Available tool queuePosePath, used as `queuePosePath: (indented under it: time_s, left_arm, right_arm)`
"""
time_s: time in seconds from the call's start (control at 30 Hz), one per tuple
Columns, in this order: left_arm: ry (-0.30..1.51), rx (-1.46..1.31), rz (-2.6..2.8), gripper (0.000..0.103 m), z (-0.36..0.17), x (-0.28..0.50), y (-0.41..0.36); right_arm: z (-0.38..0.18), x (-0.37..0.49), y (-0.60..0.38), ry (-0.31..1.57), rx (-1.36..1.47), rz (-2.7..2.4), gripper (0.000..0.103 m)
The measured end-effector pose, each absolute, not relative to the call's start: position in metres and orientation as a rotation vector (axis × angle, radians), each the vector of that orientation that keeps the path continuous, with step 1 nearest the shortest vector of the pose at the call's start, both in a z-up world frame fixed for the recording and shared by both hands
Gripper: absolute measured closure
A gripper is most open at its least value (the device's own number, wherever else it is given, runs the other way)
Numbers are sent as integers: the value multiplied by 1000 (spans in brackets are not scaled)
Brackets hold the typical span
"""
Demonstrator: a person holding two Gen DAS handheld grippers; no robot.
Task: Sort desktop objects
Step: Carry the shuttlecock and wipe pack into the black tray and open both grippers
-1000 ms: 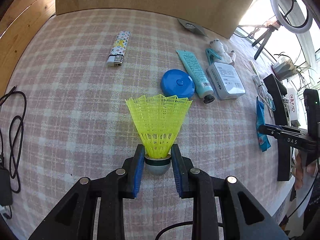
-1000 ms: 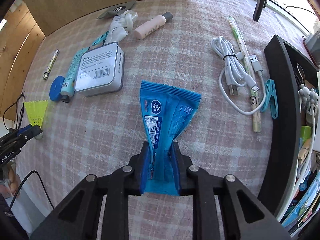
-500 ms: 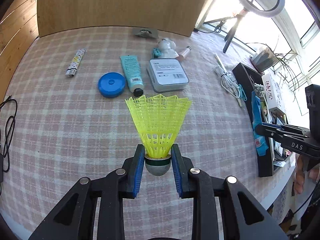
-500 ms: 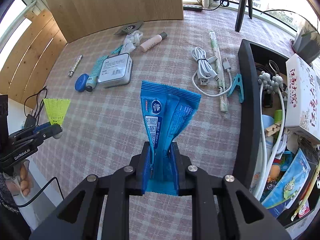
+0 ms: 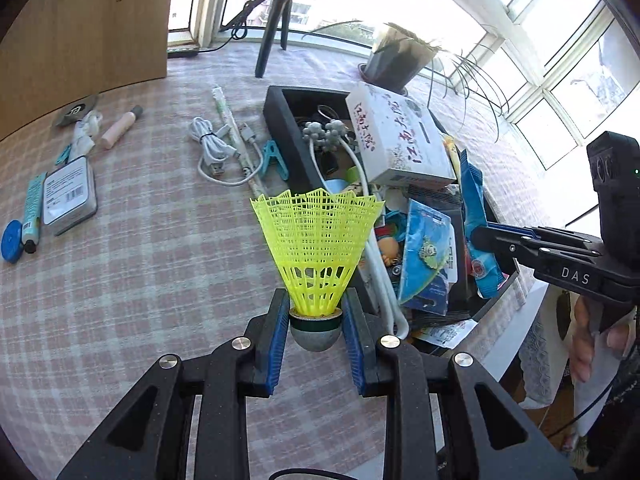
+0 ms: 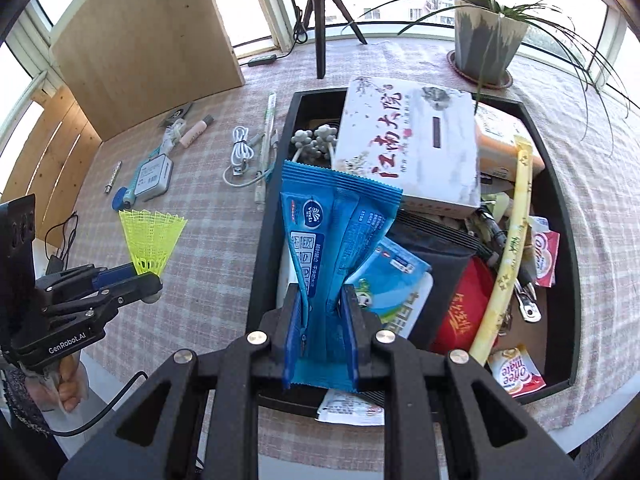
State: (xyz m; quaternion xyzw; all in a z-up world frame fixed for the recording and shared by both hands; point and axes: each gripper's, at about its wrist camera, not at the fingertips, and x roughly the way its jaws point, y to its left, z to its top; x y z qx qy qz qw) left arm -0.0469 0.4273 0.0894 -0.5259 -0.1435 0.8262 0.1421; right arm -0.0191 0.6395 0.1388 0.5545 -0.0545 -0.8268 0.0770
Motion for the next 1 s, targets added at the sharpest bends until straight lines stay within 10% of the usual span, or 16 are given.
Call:
queuePosePath:
  time_s: [0.77, 0.9, 1.0]
  left_arm:
    - [-256, -1485, 2123, 78, 85, -100, 665]
    - [-199, -1514, 2150, 51, 81, -102, 671]
    - [-201, -1502, 2184, 50, 86, -100, 665]
  right_arm:
    - [97, -9, 799, -284, 1804, -2578, 82]
    - [94, -12, 798, -294, 1827, -2546, 60]
    - [102, -10, 801, -324, 1792, -2571, 55]
